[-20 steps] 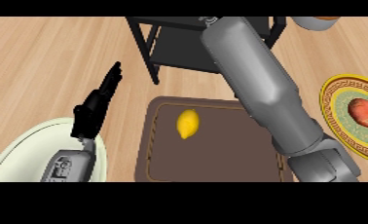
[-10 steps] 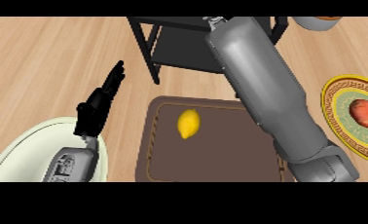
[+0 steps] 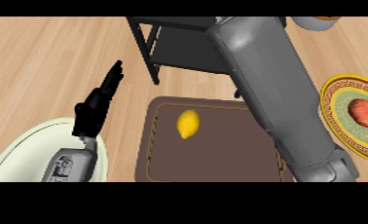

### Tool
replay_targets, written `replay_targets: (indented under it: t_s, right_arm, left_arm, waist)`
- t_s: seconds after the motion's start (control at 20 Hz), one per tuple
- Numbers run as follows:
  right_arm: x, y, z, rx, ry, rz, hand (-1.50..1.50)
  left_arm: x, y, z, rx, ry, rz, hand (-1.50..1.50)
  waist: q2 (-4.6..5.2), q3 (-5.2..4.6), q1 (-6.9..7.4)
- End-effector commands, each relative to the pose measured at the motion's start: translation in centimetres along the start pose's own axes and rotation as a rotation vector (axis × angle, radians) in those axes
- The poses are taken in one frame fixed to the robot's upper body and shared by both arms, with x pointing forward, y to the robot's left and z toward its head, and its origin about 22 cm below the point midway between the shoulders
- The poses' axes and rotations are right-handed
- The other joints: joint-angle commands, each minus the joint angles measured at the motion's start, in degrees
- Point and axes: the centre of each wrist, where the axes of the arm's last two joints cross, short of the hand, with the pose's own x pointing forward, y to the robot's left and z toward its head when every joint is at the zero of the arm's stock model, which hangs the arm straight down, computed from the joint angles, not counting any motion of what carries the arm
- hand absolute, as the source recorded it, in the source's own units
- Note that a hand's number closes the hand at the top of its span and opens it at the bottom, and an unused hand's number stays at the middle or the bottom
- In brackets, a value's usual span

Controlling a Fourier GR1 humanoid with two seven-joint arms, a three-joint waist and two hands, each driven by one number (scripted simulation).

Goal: Pick the cupcake from the tray and place it in the tiered shelf

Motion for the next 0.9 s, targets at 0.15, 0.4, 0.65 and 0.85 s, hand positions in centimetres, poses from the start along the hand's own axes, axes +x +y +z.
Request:
replay_targets:
  t_s: [0.15, 0.4, 0.65, 0.85]
  right_arm:
    - [2.9, -5.3, -3.3, -0.169, 0.271, -0.181, -1.5]
    - [0.7, -8.7, -4.4, -0.153, 0.412, -0.152, -1.5]
    - [-2.9, -11.1, -3.6, -0.099, 0.464, -0.059, -1.5]
    - [-4.9, -14.2, -3.4, -0.07, 0.444, -0.022, -1.5]
  left_arm:
    - [-0.3, 0.6, 0.5, 0.027, 0.029, 0.007, 0.0]
    - [-1.7, 2.1, 1.0, 0.041, 0.046, -0.008, 0.0]
    - [-2.2, 1.8, 1.7, 0.042, 0.061, 0.019, 0.0]
    - [-1.7, 1.7, 1.6, 0.081, 0.066, 0.011, 0.0]
  waist:
    - [-0.86, 0.02, -1.84]
    - [-1.46, 0.05, -3.34]
    - [-1.7, 0.06, -4.32]
    - [-2.26, 0.12, -6.17]
